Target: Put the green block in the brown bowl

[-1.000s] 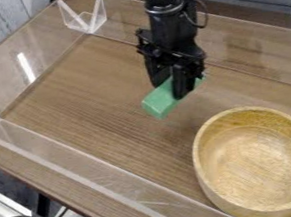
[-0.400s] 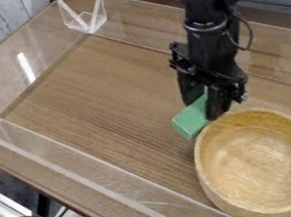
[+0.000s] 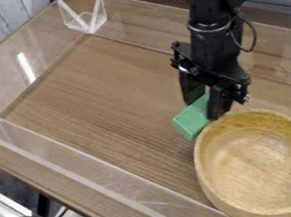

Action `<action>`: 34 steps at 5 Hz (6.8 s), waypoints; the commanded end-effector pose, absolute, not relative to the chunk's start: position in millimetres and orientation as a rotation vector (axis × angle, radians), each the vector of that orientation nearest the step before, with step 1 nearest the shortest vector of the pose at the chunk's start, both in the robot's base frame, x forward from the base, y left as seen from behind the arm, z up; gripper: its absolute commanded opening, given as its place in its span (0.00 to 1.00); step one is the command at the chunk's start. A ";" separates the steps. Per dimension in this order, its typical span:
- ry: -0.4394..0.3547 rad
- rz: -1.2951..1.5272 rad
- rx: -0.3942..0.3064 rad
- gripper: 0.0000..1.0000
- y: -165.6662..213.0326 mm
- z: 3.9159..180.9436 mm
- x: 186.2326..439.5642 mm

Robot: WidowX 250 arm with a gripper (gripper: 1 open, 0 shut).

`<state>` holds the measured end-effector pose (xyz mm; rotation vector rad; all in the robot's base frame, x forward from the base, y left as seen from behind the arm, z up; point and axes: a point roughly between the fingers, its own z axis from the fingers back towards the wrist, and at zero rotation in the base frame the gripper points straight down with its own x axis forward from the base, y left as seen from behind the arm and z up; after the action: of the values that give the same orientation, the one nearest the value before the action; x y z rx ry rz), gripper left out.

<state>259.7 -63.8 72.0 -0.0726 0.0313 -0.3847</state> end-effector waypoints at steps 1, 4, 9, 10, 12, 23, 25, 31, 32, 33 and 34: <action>-0.035 -0.402 -0.084 0.00 -80.3 91.9 261.3; -0.041 -0.401 -0.092 0.00 -91.7 97.3 259.2; -0.043 -0.417 -0.110 0.00 -113.8 101.2 253.3; -0.039 -0.419 -0.112 0.00 -116.1 99.5 252.2; -0.026 -0.436 -0.120 0.00 -123.6 93.7 244.8; 0.011 -0.415 -0.119 0.00 -113.9 94.7 250.1; 0.015 -0.413 -0.119 0.00 -112.8 95.9 250.8; 0.030 -0.406 -0.120 0.00 -110.2 96.5 252.6; 0.033 -0.405 -0.121 0.00 -109.8 96.2 253.0; 0.040 -0.412 -0.122 0.00 -112.1 91.7 253.6; 0.047 -0.419 -0.122 0.00 -114.5 87.3 254.2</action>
<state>243.7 -109.5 72.7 -0.1116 0.1086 -0.4099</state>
